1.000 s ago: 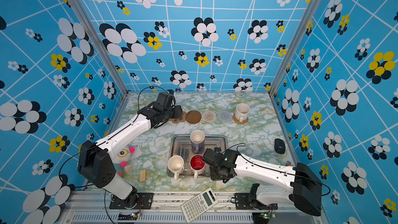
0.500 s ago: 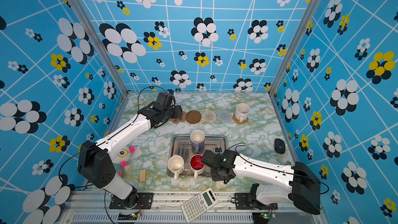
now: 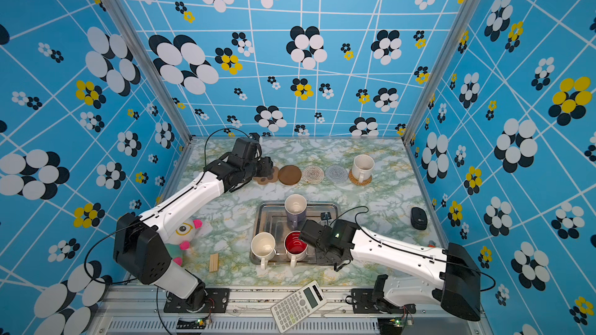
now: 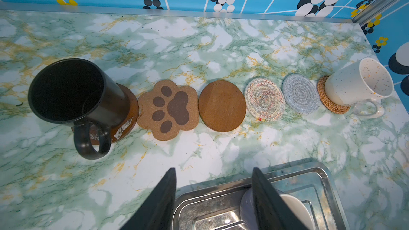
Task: Place cups on coasters
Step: Pick up the cup from the tray, then place the cup on the coaster.
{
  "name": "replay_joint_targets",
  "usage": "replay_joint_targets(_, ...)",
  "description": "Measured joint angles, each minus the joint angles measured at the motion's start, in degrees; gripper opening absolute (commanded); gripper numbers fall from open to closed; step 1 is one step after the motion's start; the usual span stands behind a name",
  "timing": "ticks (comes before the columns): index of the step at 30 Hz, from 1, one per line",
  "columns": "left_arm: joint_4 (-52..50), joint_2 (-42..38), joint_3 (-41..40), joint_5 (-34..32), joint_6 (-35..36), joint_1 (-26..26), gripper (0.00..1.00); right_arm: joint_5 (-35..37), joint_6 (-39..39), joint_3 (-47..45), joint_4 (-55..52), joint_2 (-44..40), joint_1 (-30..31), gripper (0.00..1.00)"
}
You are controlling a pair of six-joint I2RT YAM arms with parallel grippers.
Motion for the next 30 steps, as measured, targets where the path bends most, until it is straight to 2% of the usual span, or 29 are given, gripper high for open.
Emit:
replay_joint_targets(6,0.0,-0.4,0.0,0.5,0.0,0.0,0.56,2.2,-3.8,3.9,-0.3,0.0,-2.4,0.00)
replay_joint_targets(17,0.0,-5.4,0.0,1.7,-0.7,-1.0,0.57,2.0,-14.5,12.2,-1.3,0.5,-11.5,0.00)
replay_joint_targets(30,0.5,-6.6,0.0,1.1,0.0,-1.0,0.56,-3.0,-29.1,27.3,-0.7,15.5,-25.7,0.00)
